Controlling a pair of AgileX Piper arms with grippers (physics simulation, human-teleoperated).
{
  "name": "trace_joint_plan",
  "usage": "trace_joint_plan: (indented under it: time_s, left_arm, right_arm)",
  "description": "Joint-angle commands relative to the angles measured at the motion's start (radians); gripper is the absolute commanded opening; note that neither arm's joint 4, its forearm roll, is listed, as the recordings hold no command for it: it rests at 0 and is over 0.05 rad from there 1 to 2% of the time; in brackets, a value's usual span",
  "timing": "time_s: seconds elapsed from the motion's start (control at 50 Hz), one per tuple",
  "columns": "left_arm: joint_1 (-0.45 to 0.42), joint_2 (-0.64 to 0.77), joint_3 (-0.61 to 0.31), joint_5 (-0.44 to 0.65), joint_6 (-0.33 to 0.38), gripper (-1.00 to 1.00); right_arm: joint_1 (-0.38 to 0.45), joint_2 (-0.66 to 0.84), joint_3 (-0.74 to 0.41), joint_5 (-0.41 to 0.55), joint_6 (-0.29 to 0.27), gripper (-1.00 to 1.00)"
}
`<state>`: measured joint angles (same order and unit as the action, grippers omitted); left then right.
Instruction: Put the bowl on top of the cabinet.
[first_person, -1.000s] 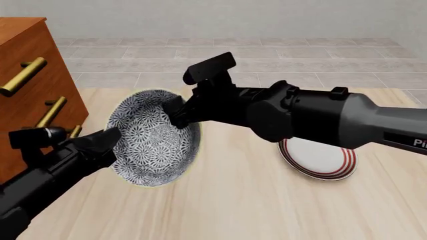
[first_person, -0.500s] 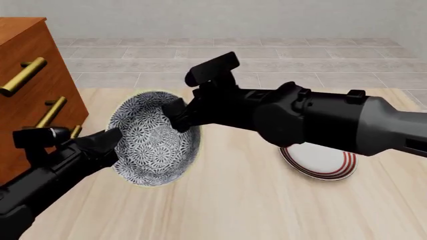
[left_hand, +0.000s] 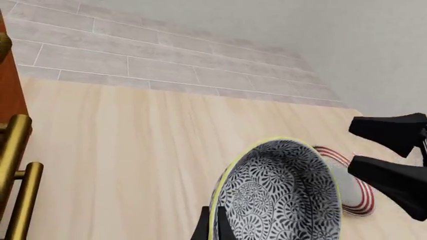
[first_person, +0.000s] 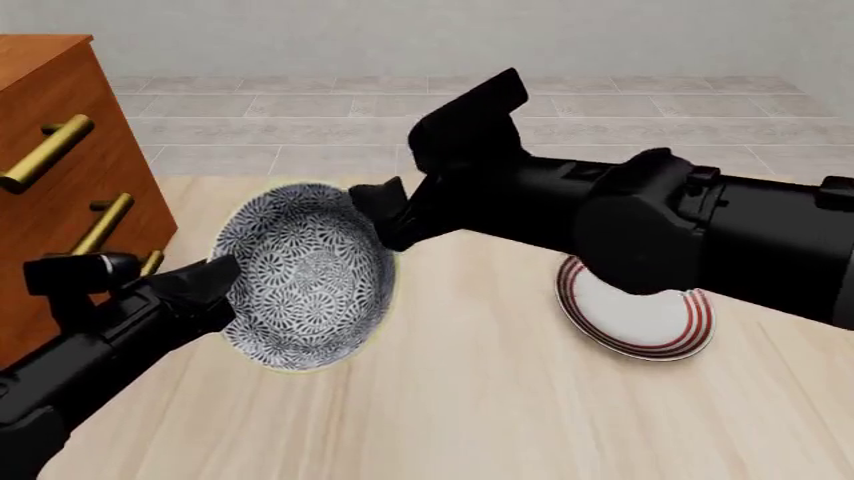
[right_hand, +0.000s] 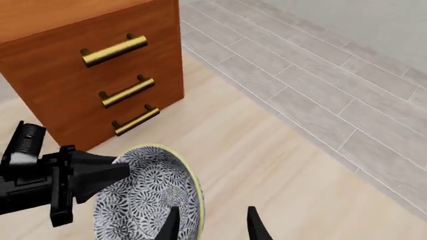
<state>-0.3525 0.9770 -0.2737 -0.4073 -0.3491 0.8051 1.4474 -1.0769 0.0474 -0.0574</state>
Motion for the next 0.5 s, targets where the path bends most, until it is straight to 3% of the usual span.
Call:
trace_joint_plan:
  time_s: [0.02,0.2,0.5]
  left_arm:
    - [0.006,0.001,-0.008,0.004,0.013,-1.00]
    - [0.007,-0.010,-0.024,0.036,0.023,-1.00]
    - [0.054,-0.138,-0.142,0.241,0.096,-1.00]
  right_arm:
    - [-0.034,-0.118,0.057,-0.018,-0.122,1.00]
    - [-0.044,-0.168,0.067,-0.025,-0.114,1.00]
    - [-0.057,-0.207,0.073,-0.022,-0.117,1.00]
